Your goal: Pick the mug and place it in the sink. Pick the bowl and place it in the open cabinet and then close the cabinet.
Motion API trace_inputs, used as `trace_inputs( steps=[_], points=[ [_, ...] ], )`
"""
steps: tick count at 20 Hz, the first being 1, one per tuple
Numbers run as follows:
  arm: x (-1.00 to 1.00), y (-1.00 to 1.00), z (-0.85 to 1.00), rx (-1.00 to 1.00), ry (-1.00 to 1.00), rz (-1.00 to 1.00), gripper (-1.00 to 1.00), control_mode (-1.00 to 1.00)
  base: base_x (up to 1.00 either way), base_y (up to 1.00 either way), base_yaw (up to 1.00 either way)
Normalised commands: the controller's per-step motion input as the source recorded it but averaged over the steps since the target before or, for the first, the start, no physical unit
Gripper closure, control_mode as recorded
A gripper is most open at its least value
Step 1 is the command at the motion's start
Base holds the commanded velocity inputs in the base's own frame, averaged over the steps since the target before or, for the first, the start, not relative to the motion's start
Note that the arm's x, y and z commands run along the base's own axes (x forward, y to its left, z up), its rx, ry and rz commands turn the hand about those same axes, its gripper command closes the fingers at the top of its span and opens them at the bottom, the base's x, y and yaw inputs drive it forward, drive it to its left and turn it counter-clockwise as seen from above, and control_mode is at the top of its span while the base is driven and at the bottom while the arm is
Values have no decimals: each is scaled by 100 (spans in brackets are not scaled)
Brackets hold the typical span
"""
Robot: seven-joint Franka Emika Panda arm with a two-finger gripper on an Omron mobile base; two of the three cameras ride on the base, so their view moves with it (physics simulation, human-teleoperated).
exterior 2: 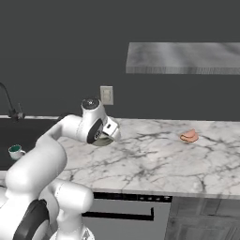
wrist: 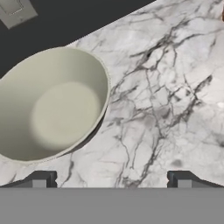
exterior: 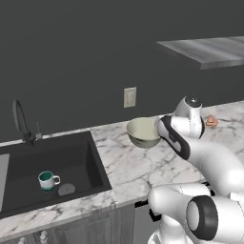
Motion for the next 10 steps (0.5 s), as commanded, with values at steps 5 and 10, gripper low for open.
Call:
trace_inputs(
  steps=[5,10],
  points=[
    [26,0,-25,3,0,0,-100,-100,0,0,0],
    [24,0,-27,3,0,0,-100,-100,0,0,0]
  ],
)
